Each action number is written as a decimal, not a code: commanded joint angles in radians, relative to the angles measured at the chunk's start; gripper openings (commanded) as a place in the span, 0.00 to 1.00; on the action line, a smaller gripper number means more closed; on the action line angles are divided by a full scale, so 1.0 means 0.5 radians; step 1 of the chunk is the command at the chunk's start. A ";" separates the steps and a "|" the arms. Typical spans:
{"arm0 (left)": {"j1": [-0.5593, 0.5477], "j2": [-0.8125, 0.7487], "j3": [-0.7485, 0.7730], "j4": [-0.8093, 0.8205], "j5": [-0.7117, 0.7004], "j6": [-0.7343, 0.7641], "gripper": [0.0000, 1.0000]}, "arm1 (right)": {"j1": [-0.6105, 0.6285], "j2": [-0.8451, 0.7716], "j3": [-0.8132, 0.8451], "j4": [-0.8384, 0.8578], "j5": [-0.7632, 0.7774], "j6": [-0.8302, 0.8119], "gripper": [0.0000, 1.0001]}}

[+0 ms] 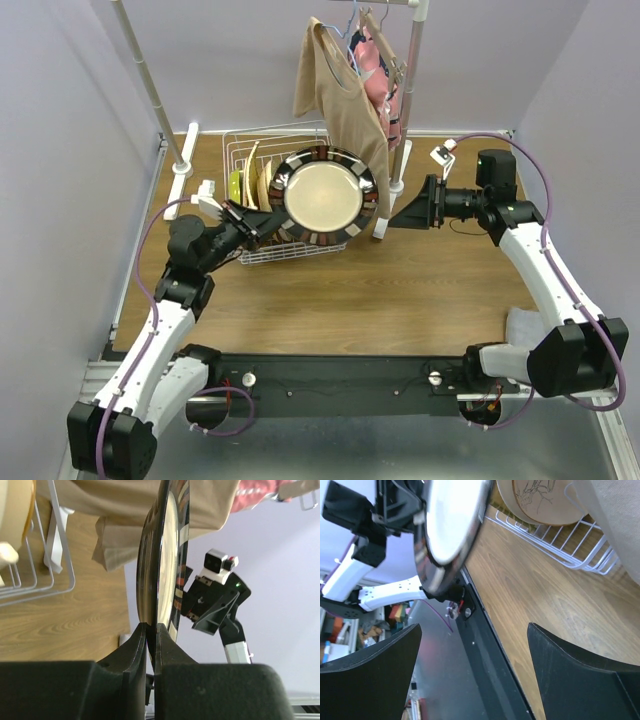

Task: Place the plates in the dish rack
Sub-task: Pass the plate from the left arm to the right

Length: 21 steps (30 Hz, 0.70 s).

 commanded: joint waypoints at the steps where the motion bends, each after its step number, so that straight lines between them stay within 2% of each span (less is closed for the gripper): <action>1: -0.199 -0.012 0.024 0.362 -0.147 -0.089 0.00 | 0.013 0.014 -0.009 0.098 -0.016 0.247 0.92; 8: -0.408 0.043 -0.010 0.472 -0.197 -0.102 0.00 | 0.013 0.057 -0.043 0.147 -0.001 0.388 0.83; 14: -0.497 0.062 -0.035 0.515 -0.200 -0.086 0.00 | 0.010 0.017 -0.080 0.206 0.054 0.498 0.73; 15: -0.522 0.071 -0.041 0.518 -0.185 -0.077 0.00 | 0.013 0.011 -0.107 0.227 0.060 0.511 0.69; 18: -0.552 0.089 -0.065 0.537 -0.184 -0.056 0.00 | 0.013 -0.023 -0.156 0.249 0.079 0.535 0.47; 19: -0.562 0.093 -0.074 0.546 -0.181 -0.056 0.00 | 0.013 -0.035 -0.169 0.252 0.094 0.538 0.34; 21: -0.574 0.099 -0.090 0.565 -0.175 -0.037 0.00 | 0.010 -0.078 -0.190 0.261 0.106 0.538 0.23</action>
